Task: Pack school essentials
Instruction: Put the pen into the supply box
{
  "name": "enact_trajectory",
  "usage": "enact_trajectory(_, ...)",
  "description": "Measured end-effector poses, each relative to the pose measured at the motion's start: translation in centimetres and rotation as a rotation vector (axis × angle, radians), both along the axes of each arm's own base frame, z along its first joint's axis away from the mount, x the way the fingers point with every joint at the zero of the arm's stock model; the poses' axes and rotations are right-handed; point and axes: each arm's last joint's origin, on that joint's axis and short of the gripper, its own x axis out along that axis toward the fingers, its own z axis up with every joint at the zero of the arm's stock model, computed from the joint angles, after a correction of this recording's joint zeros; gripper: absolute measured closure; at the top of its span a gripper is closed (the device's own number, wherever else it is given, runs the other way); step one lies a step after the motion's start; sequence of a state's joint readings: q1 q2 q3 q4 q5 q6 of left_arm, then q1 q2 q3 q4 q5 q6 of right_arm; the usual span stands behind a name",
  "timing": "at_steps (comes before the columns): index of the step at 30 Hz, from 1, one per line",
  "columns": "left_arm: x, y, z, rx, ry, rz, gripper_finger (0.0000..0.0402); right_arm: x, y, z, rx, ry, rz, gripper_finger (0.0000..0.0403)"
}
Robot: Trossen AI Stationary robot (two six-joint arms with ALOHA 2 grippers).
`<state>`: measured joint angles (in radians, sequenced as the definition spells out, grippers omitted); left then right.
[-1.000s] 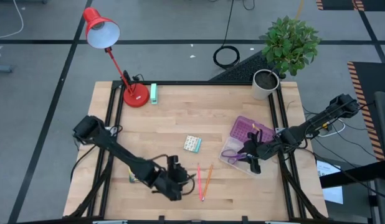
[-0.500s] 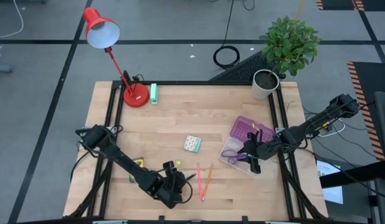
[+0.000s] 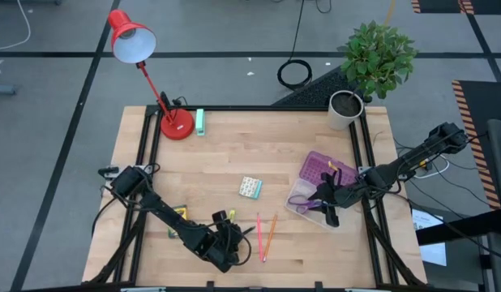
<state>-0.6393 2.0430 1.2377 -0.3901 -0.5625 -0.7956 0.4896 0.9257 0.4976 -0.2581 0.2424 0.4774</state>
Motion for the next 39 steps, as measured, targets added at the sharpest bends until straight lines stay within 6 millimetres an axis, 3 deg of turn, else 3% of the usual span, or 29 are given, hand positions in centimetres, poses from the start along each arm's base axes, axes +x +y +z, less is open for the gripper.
enact_trajectory(13,0.0,-0.1,0.0,-0.029,0.018,-0.016,0.0305,0.0,0.0,0.0,0.0,0.0,0.0,0.0244)
enact_trajectory(21,-0.1,-0.1,0.0,-0.012,0.029,-0.041,0.0358,0.0,0.0,0.0,0.0,0.0,0.0,0.0244)
enact_trajectory(39,-0.2,0.0,1.0,-0.017,0.02,-0.046,0.0356,0.4,0.0,0.5,-0.031,-0.079,-0.038,0.0244)
